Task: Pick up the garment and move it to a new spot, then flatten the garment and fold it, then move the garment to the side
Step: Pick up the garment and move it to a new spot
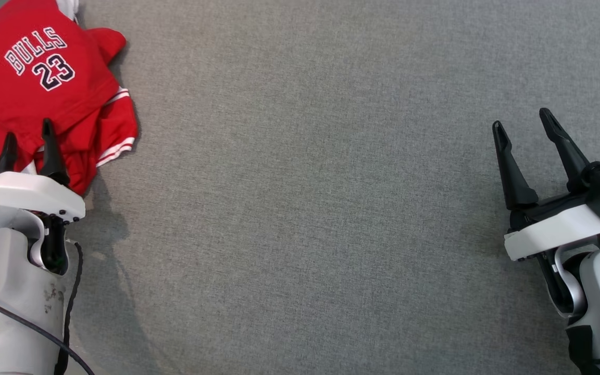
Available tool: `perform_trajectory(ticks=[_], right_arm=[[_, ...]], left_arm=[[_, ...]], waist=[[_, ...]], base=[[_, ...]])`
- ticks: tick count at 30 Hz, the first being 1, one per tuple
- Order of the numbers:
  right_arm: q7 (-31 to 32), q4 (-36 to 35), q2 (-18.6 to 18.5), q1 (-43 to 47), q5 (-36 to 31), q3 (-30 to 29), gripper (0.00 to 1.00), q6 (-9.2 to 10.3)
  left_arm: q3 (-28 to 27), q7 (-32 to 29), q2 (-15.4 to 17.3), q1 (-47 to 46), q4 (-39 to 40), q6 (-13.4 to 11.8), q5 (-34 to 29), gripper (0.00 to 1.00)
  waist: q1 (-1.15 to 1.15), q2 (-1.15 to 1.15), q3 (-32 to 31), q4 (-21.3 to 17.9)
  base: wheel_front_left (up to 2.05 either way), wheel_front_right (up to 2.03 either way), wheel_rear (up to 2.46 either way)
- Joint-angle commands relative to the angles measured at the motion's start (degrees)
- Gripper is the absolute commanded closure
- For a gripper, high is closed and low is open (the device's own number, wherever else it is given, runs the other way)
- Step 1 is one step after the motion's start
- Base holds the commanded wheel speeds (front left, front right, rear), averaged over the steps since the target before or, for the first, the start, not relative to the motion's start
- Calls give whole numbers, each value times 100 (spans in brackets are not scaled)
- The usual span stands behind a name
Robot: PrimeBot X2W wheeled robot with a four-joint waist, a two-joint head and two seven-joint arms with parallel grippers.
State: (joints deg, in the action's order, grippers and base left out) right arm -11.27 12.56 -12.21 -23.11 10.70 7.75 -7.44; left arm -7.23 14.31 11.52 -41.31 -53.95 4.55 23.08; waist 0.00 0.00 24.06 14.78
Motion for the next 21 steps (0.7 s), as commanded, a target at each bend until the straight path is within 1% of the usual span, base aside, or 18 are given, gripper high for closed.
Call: perform_trajectory(ticks=[1, 8, 9, 10, 11, 12, 13, 16, 18, 21], right_arm=[[1, -6, -19, -77, -16, -13, 0, -9], [-11, 28, 6, -114, -43, 11, 0, -9], [-18, 36, 6, -113, -42, 17, 0, -9], [-28, 43, 6, -115, -45, 21, 0, -9], [-37, 50, 11, -119, -43, 23, 0, -9], [-48, 59, 11, -122, -49, 23, 0, -9], [-55, 74, 14, -116, -50, 20, 0, -9], [-99, 128, 35, -61, -42, -2, 0, -9], [-116, 171, 58, -15, -35, -13, 0, -9], [-168, 229, 95, 53, -18, -46, 0, -9]], left_arm=[[-14, -19, 66, -159, -172, 45, 41, 0], [62, -28, 166, -487, -832, 122, 79, 0], [76, -13, 188, -528, -878, 128, 73, 7], [91, 2, 213, -560, -893, 134, 50, 30], [107, 22, 207, -575, -927, 140, 39, 61], [126, 35, 210, -589, -947, 145, 22, 89], [139, 48, 229, -606, -951, 151, 7, 100], [163, 82, 291, -608, -885, 164, -42, 100], [178, 90, 348, -571, -801, 129, -102, 100], [146, 96, 397, -453, -438, 65, -180, 100]], waist=[[0, 0, 62, -23], [0, 0, 115, -1], [0, 0, 109, 3], [0, 0, 100, 6], [0, 0, 85, 9], [0, 0, 64, 13], [0, 0, 36, 16], [0, 0, -80, 22], [0, 0, -186, 26], [0, 0, -390, 41]], base=[[0, 0, 0], [0, 0, 0], [0, 0, 0], [0, 0, 0], [0, 0, 0], [0, 0, 0], [0, 0, 0], [0, 0, 0], [0, 0, 0], [0, 0, 0]])
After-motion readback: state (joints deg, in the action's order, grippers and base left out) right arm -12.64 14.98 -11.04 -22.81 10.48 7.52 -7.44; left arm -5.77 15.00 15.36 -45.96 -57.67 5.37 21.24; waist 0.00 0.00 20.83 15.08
